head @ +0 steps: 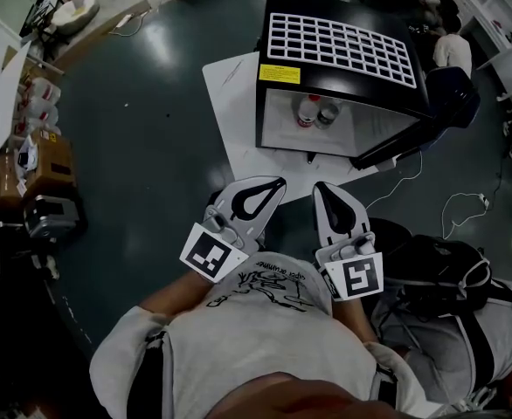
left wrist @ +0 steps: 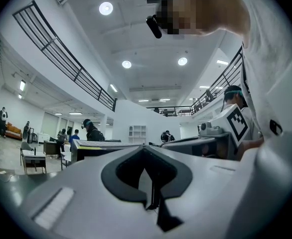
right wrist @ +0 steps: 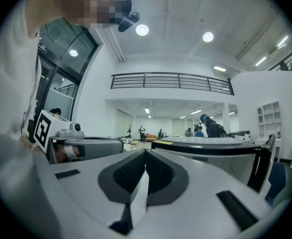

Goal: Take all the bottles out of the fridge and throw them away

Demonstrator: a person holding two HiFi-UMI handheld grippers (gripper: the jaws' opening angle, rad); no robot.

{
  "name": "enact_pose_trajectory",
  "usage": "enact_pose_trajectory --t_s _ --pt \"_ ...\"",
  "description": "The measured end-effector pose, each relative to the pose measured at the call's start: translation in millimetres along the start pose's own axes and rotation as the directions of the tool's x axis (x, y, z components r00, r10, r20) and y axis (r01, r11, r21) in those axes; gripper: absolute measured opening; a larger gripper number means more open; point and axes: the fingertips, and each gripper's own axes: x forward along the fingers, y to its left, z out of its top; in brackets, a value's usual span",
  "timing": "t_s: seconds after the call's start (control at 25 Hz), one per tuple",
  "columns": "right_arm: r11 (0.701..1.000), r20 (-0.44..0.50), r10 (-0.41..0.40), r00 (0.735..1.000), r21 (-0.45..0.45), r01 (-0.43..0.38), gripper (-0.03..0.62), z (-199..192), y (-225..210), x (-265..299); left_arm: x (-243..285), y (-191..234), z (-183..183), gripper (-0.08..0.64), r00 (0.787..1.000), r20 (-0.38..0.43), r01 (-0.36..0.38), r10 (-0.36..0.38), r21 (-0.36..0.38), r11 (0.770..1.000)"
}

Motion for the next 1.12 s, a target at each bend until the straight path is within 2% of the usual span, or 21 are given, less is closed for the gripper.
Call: enact_pose_trajectory --t_s 0.48,0.92,1.12 --pt "1.0 -0.007 -0.01 1.0 0.0 0.01 0.006 -6.0 -16.8 15.5 17.1 14.2 -5.5 0.008 1.0 -0.01 -0.001 0.001 -0.001 1.0" --pt "0.999 -0.03 0.014 0.999 -0.029 -0.015 0.006 -16.5 -43.2 11.6 39.0 10.3 -15.6 0.008 0.999 -0.03 -0.045 0.045 -0.015 0.999" --pt "1.0 -0.037 0.013 0.999 -0.008 -0.013 0.006 -26.6 -52.5 15.4 49.3 13.7 -21.8 0.008 0.998 -0.036 -0.051 0.051 -0.003 0.999"
